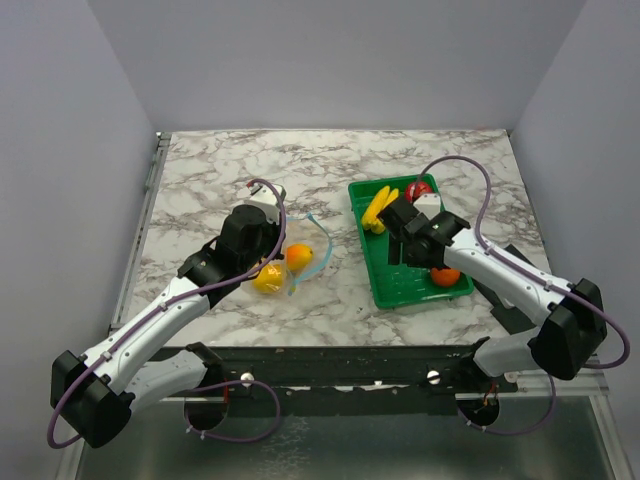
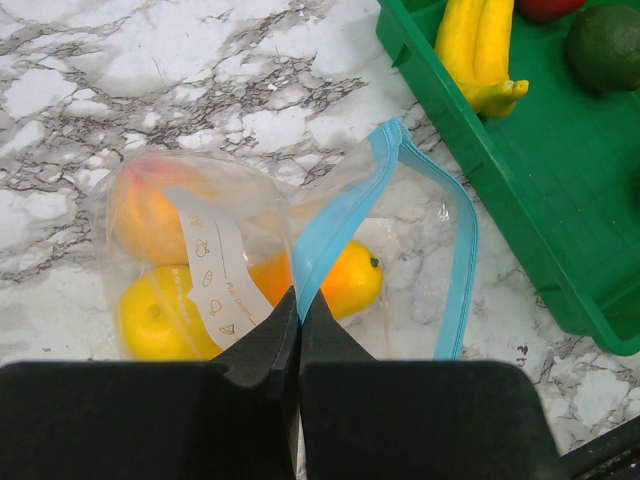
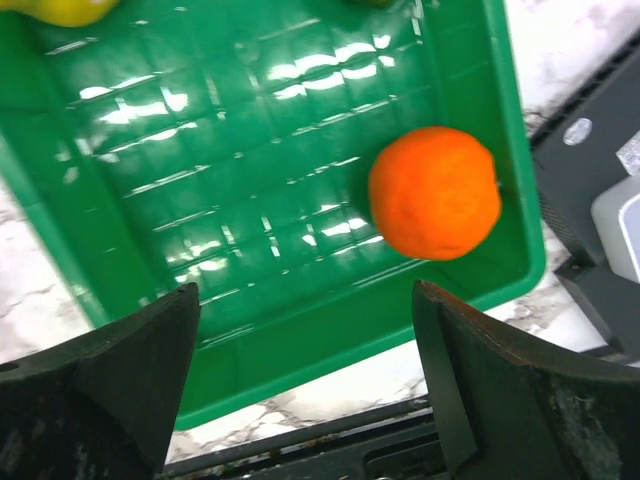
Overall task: Place the food in the zip-top bag and seal the zipper
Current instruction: Pick up the fake fruit from the bin.
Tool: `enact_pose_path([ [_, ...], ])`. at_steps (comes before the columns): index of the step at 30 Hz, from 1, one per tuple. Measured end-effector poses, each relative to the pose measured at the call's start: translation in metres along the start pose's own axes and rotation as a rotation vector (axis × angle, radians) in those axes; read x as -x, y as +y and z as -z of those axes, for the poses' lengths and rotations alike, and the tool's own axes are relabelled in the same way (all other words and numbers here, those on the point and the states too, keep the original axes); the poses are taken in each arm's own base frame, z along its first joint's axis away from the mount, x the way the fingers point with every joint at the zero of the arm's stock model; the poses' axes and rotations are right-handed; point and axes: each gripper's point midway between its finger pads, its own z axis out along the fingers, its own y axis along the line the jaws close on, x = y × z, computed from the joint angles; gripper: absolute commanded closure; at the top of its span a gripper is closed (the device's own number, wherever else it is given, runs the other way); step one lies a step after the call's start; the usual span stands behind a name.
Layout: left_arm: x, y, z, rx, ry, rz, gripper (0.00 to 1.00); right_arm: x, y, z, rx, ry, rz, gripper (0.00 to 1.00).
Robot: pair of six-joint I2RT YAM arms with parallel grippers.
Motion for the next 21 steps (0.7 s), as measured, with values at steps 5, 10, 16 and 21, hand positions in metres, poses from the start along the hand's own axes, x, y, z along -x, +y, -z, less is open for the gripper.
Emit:
enact_pose_path([
  [5, 0.000, 0.000, 0.000, 0.000, 0.000, 0.000, 1.00, -0.010, -0.020, -0.014, -0.106, 0.032, -0.015, 0.01],
  [10, 0.000, 0.000, 0.000, 0.000, 0.000, 0.000, 1.00, -0.015, -0.039, -0.025, -0.178, 0.051, -0.045, 0.00],
  [16, 0.000, 0.000, 0.000, 0.000, 0.001, -0.002, 1.00, -0.021, -0.061, -0.039, -0.242, 0.084, -0.083, 0.00],
  [21, -0.002, 0.000, -0.002, 0.002, 0.006, -0.004, 1.00, -0.025, -0.071, -0.052, -0.277, 0.108, -0.102, 0.00],
])
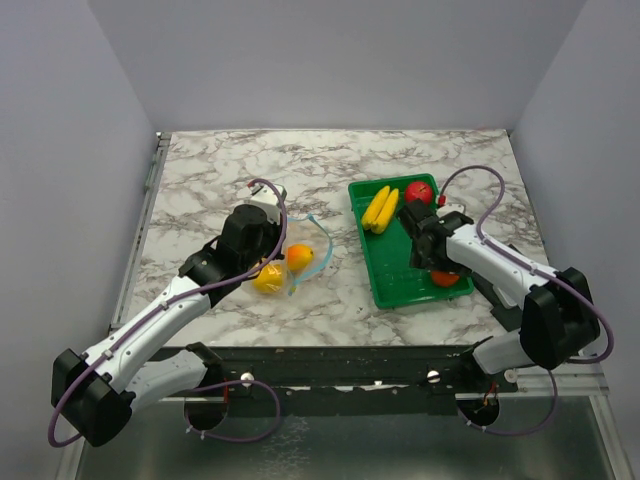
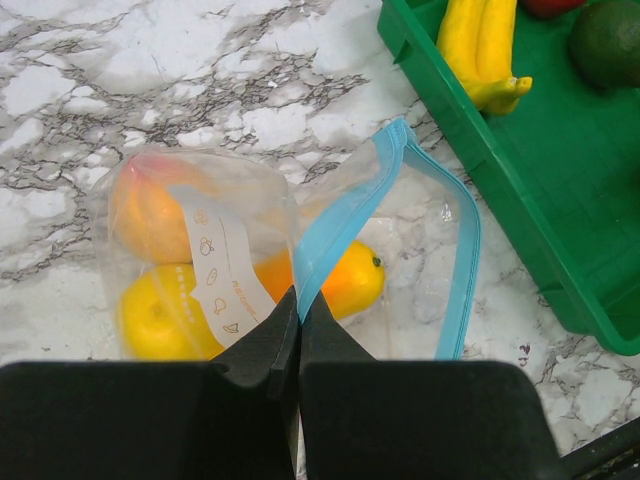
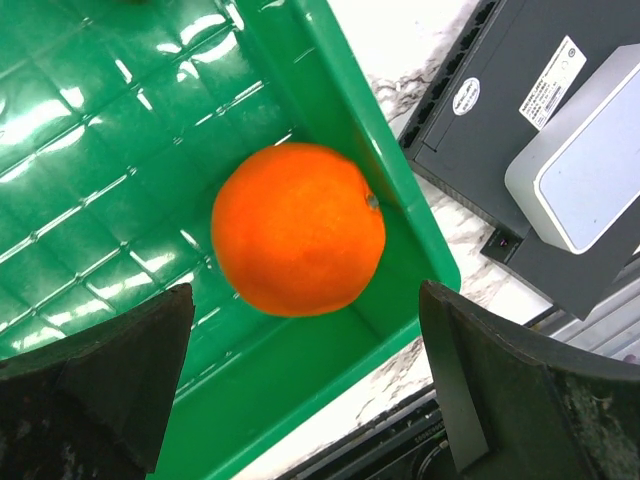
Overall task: Place the food in the zip-top bag and seal the zipper
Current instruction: Pick up the fake fruit from the bin.
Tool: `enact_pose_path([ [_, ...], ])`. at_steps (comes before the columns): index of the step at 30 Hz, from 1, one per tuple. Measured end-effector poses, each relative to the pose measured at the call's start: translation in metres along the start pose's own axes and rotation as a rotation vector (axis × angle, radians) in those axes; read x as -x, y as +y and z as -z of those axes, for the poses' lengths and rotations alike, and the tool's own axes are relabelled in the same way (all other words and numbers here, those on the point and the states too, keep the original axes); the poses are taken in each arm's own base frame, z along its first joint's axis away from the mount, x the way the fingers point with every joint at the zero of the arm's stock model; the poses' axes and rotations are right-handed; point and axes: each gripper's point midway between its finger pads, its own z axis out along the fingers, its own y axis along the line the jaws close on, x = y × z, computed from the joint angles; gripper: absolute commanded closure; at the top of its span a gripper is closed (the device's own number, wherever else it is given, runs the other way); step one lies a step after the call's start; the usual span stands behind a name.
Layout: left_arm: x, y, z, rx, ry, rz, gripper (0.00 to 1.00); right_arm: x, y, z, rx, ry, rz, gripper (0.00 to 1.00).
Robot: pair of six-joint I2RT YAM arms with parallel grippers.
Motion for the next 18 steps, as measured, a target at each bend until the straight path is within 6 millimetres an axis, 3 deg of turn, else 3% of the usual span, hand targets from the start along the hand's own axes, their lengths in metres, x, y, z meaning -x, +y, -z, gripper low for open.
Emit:
enact_pose_path([
  [10, -0.001, 0.000, -0.001, 0.001, 0.004, -0.001, 1.00, -0.005, -0.003, -0.027, -0.025, 0.032, -0.017, 0.06],
  [18, -0.001, 0.000, -0.001, 0.002, 0.005, -0.002, 1.00, -0.008, 0.006, -0.037, -0.003, 0.044, -0.008, 0.32],
])
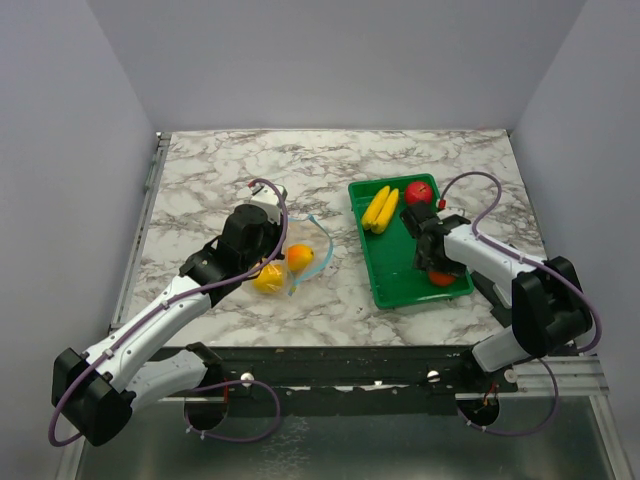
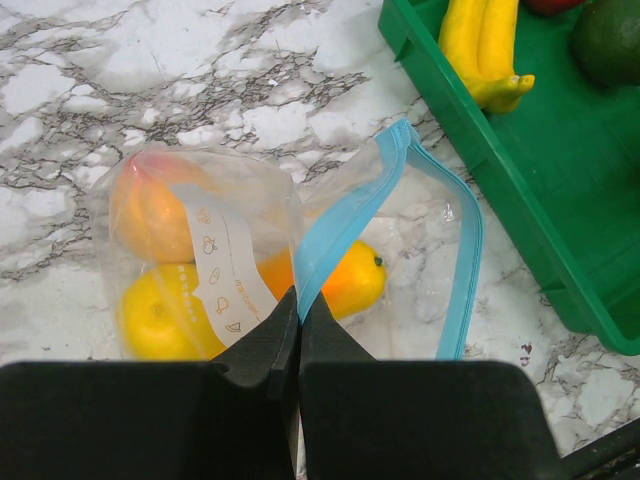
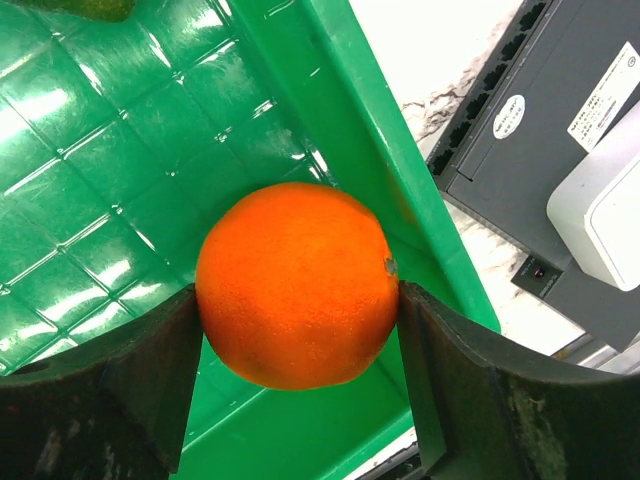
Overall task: Place the food in the zip-top bag and seal the zipper
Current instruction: Pick up the fake fruit from the bin, then place the fake fruit in the zipper food storage bag.
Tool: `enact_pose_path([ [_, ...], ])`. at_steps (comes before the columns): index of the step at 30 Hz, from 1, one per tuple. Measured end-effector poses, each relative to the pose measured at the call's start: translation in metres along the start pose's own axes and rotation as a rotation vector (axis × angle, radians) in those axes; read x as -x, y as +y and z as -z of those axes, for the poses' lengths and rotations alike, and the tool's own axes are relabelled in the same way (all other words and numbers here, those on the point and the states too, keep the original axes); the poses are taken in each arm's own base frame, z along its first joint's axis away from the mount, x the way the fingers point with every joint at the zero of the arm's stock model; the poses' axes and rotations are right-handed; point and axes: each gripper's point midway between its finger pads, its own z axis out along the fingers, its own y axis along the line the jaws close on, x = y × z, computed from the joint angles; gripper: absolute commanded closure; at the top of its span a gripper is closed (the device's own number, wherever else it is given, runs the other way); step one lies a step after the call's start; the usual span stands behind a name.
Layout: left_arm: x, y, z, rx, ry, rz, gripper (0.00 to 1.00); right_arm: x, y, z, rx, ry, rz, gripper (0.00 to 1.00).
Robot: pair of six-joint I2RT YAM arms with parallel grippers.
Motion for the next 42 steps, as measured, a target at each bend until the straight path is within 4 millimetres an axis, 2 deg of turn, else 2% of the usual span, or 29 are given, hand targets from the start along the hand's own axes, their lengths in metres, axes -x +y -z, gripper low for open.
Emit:
enact_pose_path([
  [5, 0.000, 0.000, 0.000, 0.000, 0.000, -0.002, 1.00, 0.001, 0.001, 0.000, 0.005, -0.005, 0.004, 0.51],
  [10, 0.000, 0.000, 0.000, 0.000, 0.000, -0.002, 1.00, 0.004, 0.001, 0.004, 0.020, -0.015, -0.007, 0.55],
  [13, 0.000, 0.000, 0.000, 0.000, 0.000, -0.002, 1.00, 0.009, 0.001, 0.013, 0.050, -0.030, -0.022, 0.55],
  [19, 0.000, 0.000, 0.000, 0.000, 0.000, -0.002, 1.00, 0.041, 0.013, 0.053, 0.220, -0.108, -0.085, 0.57],
  [23, 0.000, 0.000, 0.000, 0.000, 0.000, -0.002, 1.00, 0.052, 0.025, 0.079, 0.366, -0.143, -0.090, 0.58],
  [28, 0.000, 0.000, 0.000, 0.000, 0.000, -0.002, 1.00, 0.060, 0.044, 0.108, 0.546, -0.156, -0.069, 0.58],
  [36, 0.000, 0.001, 0.000, 0.003, 0.000, -0.001, 1.00, 0.073, 0.082, 0.166, 0.858, -0.185, -0.037, 0.59],
  [42, 0.000, 0.001, 0.000, 0.003, 0.000, -0.001, 1.00, 0.070, 0.106, 0.197, 1.020, -0.186, 0.004, 0.59],
])
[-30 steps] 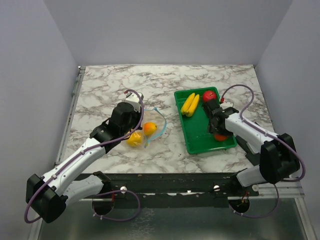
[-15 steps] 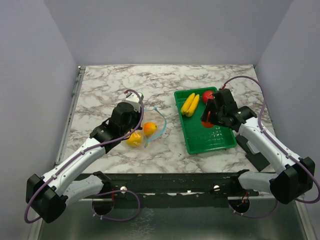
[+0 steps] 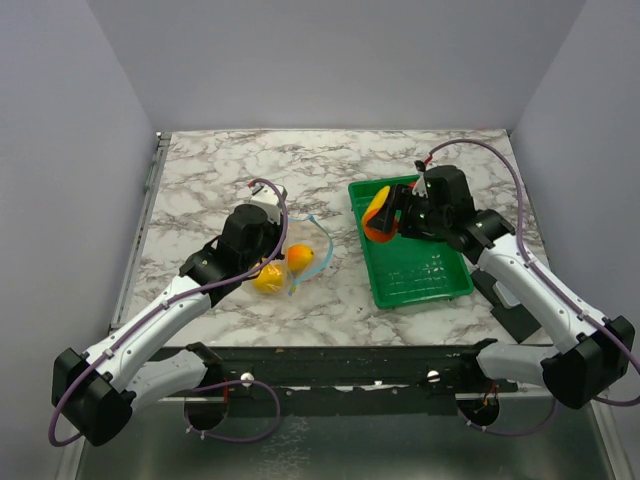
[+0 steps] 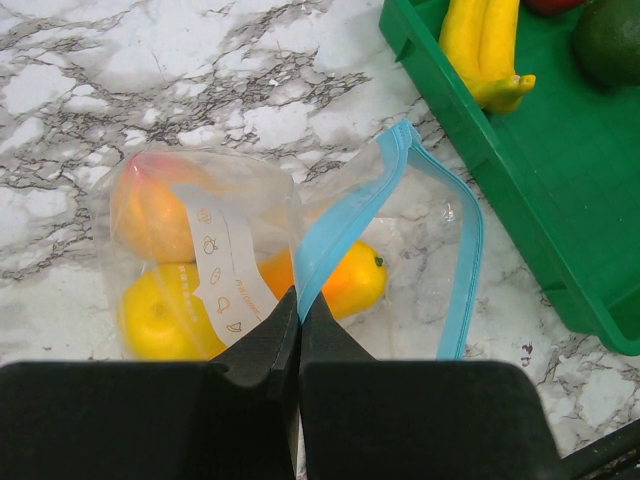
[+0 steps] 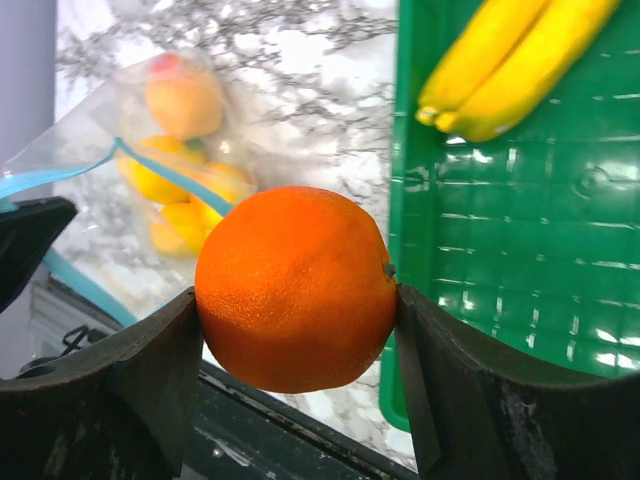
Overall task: Place the food in the zip-top bag and seal the zipper
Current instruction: Place the fake fruit in the zipper food storage bag.
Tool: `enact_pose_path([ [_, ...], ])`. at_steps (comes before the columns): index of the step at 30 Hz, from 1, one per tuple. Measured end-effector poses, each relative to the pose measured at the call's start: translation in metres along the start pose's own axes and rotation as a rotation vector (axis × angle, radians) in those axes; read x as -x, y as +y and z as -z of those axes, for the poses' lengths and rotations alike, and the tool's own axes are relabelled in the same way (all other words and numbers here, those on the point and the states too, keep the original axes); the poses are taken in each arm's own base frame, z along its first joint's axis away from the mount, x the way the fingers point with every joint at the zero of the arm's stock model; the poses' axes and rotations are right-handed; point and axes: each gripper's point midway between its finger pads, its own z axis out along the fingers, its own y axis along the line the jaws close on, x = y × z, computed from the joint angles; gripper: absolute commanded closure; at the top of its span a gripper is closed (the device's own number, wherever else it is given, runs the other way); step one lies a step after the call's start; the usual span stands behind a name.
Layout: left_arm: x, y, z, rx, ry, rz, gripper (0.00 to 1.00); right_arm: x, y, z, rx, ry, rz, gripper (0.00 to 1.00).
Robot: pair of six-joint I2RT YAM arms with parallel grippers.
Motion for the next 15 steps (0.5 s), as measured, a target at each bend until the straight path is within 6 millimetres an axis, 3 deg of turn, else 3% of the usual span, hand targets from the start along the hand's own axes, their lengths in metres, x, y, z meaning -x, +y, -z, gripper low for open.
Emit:
enact_pose_path([
  [6, 0.000, 0.000, 0.000, 0.000, 0.000, -0.002, 1.00, -0.001, 0.035, -0.008, 0.100, 0.020, 0.033, 0.59],
  [15, 0.000, 0.000, 0.000, 0.000, 0.000, -0.003, 1.00, -0.020, 0.091, -0.028, 0.201, 0.082, 0.113, 0.59],
])
